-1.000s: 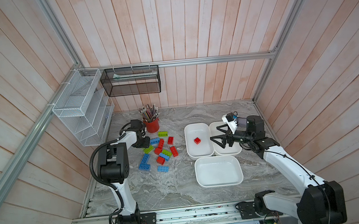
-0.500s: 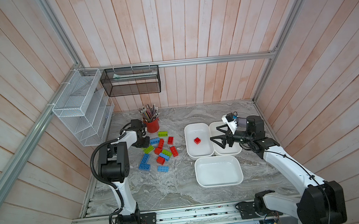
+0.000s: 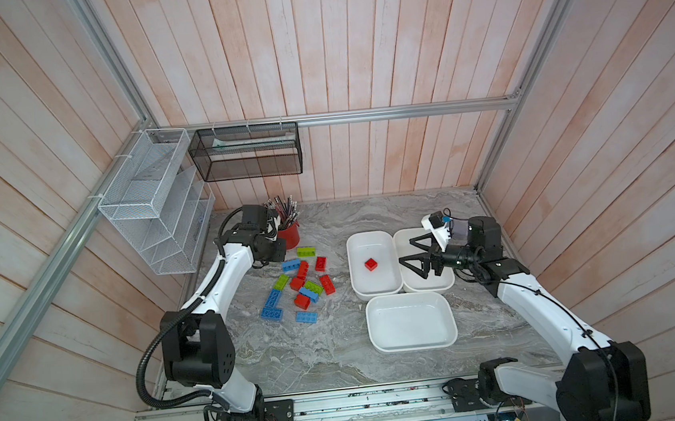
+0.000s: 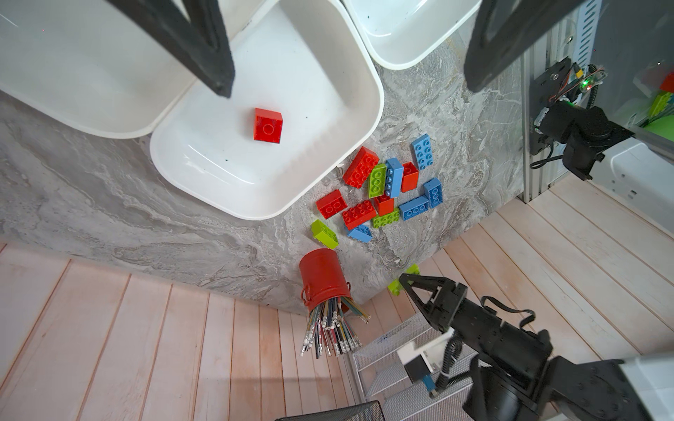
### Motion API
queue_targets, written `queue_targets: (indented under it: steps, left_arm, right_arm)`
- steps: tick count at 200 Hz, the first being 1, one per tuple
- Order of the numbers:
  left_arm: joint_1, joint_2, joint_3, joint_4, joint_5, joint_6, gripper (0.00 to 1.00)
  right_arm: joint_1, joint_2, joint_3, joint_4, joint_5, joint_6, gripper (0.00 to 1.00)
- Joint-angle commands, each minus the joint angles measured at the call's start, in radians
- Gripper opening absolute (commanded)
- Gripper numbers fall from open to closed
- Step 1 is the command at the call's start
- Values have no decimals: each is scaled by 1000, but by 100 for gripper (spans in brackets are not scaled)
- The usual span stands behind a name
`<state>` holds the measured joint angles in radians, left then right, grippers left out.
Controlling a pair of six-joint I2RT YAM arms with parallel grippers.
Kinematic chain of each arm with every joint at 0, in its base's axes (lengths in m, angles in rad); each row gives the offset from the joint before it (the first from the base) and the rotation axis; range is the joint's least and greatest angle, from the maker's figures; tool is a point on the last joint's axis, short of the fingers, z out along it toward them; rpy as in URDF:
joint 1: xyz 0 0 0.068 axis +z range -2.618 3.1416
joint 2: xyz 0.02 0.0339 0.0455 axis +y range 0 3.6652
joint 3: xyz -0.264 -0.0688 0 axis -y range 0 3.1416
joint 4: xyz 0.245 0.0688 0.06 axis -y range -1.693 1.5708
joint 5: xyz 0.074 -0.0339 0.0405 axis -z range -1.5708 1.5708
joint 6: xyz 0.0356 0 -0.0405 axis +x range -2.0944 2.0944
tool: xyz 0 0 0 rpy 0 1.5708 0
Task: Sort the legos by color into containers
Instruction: 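Carry the green brick with the left gripper into the bin nearest the right arm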
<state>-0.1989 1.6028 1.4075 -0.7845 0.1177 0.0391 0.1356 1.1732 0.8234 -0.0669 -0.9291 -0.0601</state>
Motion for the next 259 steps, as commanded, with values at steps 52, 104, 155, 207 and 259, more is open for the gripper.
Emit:
queue_targets:
  steps: [52, 104, 155, 207, 259]
  left_arm:
    - [-368, 104, 136, 102, 200, -238, 29]
    - [-524, 404, 398, 166, 253, -266, 28]
    - [-618, 683, 729, 149, 243, -280, 29]
    - [-647, 842, 883, 131, 163, -248, 37]
    - [-642, 742, 822, 128, 120, -177, 77]
  right_arm:
    - [-106, -39, 67, -136, -23, -15, 98]
    - [-154, -40, 76, -186, 17, -47, 98]
    - [-218, -61, 69, -194, 47, -46, 98]
    - [-233, -80, 54, -174, 55, -34, 98]
    - [-238, -84, 51, -175, 33, -36, 98]
